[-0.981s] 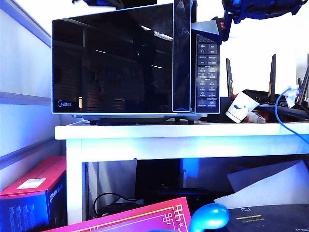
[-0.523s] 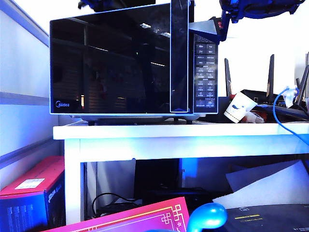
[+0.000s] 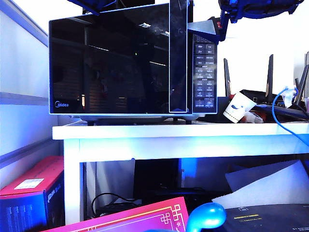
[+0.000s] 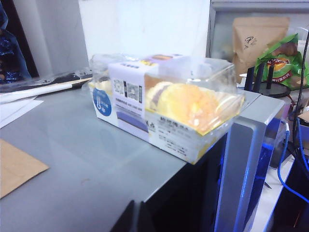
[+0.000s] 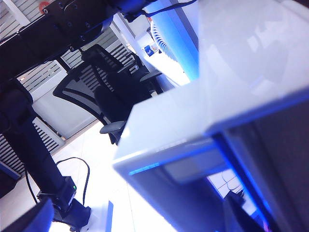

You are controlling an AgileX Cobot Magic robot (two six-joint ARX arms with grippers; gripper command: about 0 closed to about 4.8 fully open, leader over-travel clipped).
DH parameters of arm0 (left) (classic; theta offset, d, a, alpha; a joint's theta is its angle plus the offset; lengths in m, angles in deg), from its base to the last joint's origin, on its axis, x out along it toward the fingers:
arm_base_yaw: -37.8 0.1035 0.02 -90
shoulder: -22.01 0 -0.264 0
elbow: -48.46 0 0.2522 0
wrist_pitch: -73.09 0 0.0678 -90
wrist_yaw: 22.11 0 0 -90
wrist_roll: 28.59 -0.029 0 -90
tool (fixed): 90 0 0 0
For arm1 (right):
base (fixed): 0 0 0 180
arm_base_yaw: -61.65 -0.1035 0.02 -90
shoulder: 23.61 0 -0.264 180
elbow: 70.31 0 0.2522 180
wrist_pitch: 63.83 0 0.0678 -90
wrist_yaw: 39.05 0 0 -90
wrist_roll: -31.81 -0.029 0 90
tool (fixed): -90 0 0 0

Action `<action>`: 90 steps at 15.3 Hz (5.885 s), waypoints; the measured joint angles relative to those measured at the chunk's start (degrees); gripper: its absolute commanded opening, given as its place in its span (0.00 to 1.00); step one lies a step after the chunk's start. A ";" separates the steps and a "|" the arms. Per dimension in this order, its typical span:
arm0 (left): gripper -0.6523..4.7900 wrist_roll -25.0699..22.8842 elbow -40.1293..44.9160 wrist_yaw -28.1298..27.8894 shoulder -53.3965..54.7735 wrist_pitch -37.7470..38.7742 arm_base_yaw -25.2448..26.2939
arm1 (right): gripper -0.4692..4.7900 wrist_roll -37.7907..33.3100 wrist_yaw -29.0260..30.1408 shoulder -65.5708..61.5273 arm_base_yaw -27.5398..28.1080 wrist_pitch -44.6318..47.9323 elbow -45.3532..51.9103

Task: Open the microwave door, place the box of snacks from the top of the microwave inside, then close the microwave door.

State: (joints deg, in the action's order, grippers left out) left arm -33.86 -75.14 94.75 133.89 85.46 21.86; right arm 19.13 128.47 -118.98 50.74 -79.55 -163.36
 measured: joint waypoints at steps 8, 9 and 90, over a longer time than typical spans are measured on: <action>0.11 0.11 -0.11 0.15 0.22 0.04 -0.13 | 1.00 -0.42 3.96 -0.17 3.02 0.26 0.00; 0.11 0.13 -0.11 0.13 0.22 0.07 -0.11 | 1.00 -0.79 5.53 0.11 4.17 0.15 -0.04; 0.11 -14.21 0.13 -17.99 -19.52 48.17 -0.59 | 0.70 -4.11 -7.52 1.86 -16.92 11.91 -0.02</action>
State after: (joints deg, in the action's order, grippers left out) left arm -48.07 -75.01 76.76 114.37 133.64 21.27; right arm 15.02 120.95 -117.12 33.82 -67.64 -163.38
